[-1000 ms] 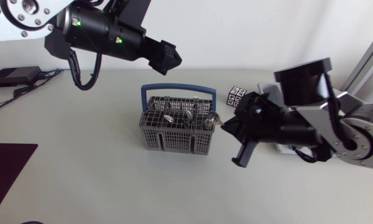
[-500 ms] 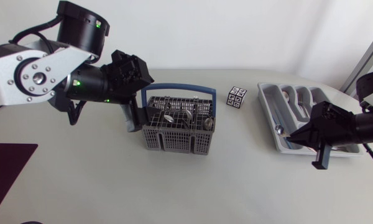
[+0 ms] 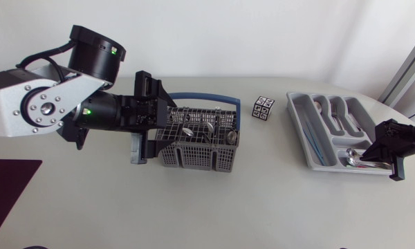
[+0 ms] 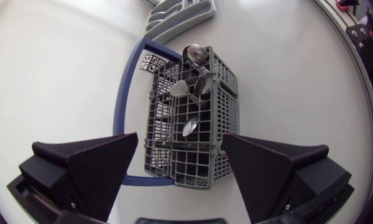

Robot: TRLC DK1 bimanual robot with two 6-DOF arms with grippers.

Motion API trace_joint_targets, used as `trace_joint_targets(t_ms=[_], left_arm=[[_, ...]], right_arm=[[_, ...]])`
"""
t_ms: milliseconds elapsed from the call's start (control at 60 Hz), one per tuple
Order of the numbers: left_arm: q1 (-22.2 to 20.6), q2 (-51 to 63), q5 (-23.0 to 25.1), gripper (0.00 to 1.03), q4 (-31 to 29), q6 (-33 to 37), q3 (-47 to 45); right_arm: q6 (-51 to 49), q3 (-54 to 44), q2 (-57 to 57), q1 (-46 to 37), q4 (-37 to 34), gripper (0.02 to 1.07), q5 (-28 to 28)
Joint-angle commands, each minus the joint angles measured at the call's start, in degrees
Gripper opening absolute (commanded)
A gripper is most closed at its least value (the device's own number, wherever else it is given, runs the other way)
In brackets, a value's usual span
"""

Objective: Transfer all utensils from the basket to the drawer tray.

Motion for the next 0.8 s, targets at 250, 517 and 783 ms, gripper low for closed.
trace_joint_targets(t_ms=[250, 517, 783], left_arm=[[-0.86, 1.17, 0.46, 0.96, 1.06, 7.77, -3.2], [-1.74, 1.96, -2.35, 0.91, 5.02, 13.92, -5.66], [-1.57, 6.26, -2.79, 0.71, 8.79, 18.49, -4.78]], right_arm=[[-5.84, -0.97, 4.36, 0.38, 9.15, 0.24, 5.04], [-4.88, -4.84, 1.2, 0.2, 12.4, 0.57, 6.01], [-1.36, -13.8, -10.41, 3.1, 12.67, 0.57, 3.02]])
